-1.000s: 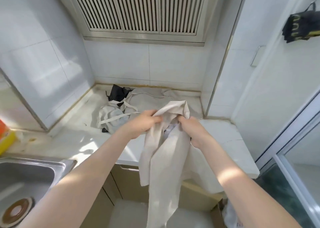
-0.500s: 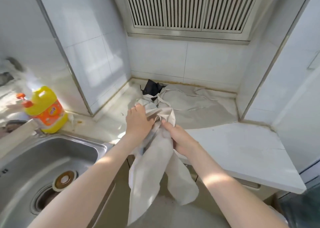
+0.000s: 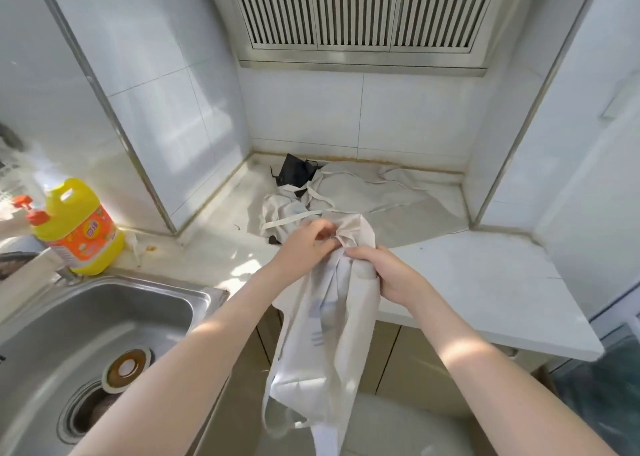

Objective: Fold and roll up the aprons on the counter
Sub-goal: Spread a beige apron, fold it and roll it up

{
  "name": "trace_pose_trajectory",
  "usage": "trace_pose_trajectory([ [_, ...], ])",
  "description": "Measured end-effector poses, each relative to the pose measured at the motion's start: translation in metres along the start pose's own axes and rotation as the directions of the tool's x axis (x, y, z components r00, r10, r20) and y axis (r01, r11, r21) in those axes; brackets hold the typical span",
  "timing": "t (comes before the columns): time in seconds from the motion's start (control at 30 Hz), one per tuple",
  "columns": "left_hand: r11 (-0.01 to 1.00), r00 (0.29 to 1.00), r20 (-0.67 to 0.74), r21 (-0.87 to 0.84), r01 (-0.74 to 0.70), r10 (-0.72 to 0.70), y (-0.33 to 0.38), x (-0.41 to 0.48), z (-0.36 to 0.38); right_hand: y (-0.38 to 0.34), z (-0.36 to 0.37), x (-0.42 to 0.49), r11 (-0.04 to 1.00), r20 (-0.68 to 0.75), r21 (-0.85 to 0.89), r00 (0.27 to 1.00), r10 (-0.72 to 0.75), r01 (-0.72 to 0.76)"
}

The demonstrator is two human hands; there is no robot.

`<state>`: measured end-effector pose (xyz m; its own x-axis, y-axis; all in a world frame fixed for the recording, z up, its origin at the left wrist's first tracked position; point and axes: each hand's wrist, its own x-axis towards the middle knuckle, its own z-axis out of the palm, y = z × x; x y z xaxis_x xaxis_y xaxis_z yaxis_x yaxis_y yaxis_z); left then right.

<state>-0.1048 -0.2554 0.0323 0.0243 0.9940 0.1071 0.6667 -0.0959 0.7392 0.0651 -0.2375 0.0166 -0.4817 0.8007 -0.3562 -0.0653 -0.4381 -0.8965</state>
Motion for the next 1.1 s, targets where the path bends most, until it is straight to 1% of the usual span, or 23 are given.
trace_pose_trajectory([
  [0.07, 1.0, 1.0, 0.005, 0.008, -0.027, 0.027, 0.009, 0.004, 0.01, -0.001, -0.014, -0.004, 0.993, -0.049, -0.119, 0.999, -0.023, 0.017],
  [0.1, 0.999, 0.999, -0.001, 0.023, -0.041, 0.041, 0.013, 0.007, 0.014, -0.001, -0.021, -0.006, 0.977, -0.102, -0.209, 0.993, -0.057, 0.034],
  [0.17, 0.997, 0.998, -0.011, 0.046, -0.062, 0.062, 0.022, 0.017, 0.025, -0.001, -0.033, -0.011, 0.917, -0.231, -0.39, 0.954, -0.189, 0.087],
  [0.2, 0.996, 0.998, -0.008, 0.061, -0.066, 0.066, 0.027, 0.022, 0.03, -0.001, -0.037, -0.012, 0.878, -0.265, -0.461, 0.924, -0.277, 0.131],
  [0.23, 0.995, 0.998, 0.008, 0.078, -0.069, 0.069, 0.033, 0.025, 0.035, -0.001, -0.039, -0.015, 0.838, -0.259, -0.513, 0.898, -0.356, 0.185],
  [0.27, 0.993, 0.997, 0.028, 0.091, -0.078, 0.076, 0.038, 0.029, 0.04, -0.002, -0.039, -0.018, 0.803, -0.234, -0.553, 0.883, -0.406, 0.223],
  [0.3, 0.992, 0.995, 0.052, 0.09, -0.089, 0.084, 0.044, 0.032, 0.046, -0.004, -0.04, -0.02, 0.775, -0.203, -0.585, 0.882, -0.426, 0.239],
  [0.33, 0.992, 0.994, 0.062, 0.079, -0.095, 0.09, 0.049, 0.033, 0.051, -0.004, -0.04, -0.021, 0.751, -0.181, -0.621, 0.89, -0.418, 0.226],
  [0.4, 0.994, 0.995, 0.04, 0.047, -0.095, 0.093, 0.057, 0.034, 0.057, -0.004, -0.04, -0.025, 0.716, -0.193, -0.679, 0.9, -0.391, 0.165],
  [0.47, 0.996, 0.996, -0.006, 0.013, -0.087, 0.087, 0.06, 0.037, 0.058, -0.004, -0.044, -0.028, 0.733, -0.23, -0.663, 0.89, -0.394, 0.153],
  [0.53, 0.998, 0.998, -0.017, 0.02, -0.058, 0.059, 0.062, 0.041, 0.057, -0.003, -0.047, -0.029, 0.75, -0.223, -0.63, 0.878, -0.424, 0.201],
  [0.6, 0.998, 0.999, 0.015, 0.047, -0.041, 0.04, 0.066, 0.045, 0.055, -0.003, -0.042, -0.027, 0.75, -0.173, -0.606, 0.876, -0.451, 0.266],
  [0.67, 0.996, 0.996, 0.075, 0.066, -0.053, 0.048, 0.071, 0.048, 0.054, -0.004, -0.037, -0.022, 0.74, -0.117, -0.594, 0.876, -0.467, 0.315],
  [0.7, 0.995, 0.993, 0.096, 0.074, -0.069, 0.062, 0.073, 0.049, 0.054, -0.004, -0.037, -0.02, 0.729, -0.122, -0.606, 0.868, -0.481, 0.319],
  [0.77, 0.993, 0.989, 0.123, 0.075, -0.095, 0.086, 0.072, 0.051, 0.052, -0.012, -0.039, -0.019, 0.703, -0.191, -0.663, 0.849, -0.492, 0.258],
  [0.8, 0.992, 0.984, 0.151, 0.075, -0.104, 0.092, 0.069, 0.052, 0.05, -0.015, -0.042, -0.02, 0.709, -0.233, -0.67, 0.845, -0.481, 0.219],
  [0.83, 0.99, 0.975, 0.201, 0.083, -0.114, 0.096, 0.066, 0.052, 0.048, -0.017, -0.046, -0.021, 0.741, -0.275, -0.644, 0.847, -0.455, 0.189],
  [0.9, 0.98, 0.938, 0.337, 0.148, -0.134, 0.077, 0.057, 0.052, 0.045, -0.018, -0.052, -0.022, 0.814, -0.326, -0.554, 0.854, -0.406, 0.176],
  [0.97, 0.953, 0.907, 0.42, 0.258, -0.158, 0.037, 0.047, 0.051, 0.044, -0.019, -0.056, -0.024, 0.831, -0.336, -0.523, 0.851, -0.404, 0.188],
  [1.03, 0.907, 0.904, 0.427, 0.379, -0.182, 0.003, 0.036, 0.051, 0.044, -0.02, -0.061, -0.028, 0.832, -0.346, -0.522, 0.845, -0.407, 0.187],
  [1.1, 0.862, 0.912, 0.405, 0.484, -0.148, -0.071, 0.025, 0.053, 0.044, -0.026, -0.068, -0.033, 0.839, -0.37, -0.505, 0.828, -0.421, 0.201],
])
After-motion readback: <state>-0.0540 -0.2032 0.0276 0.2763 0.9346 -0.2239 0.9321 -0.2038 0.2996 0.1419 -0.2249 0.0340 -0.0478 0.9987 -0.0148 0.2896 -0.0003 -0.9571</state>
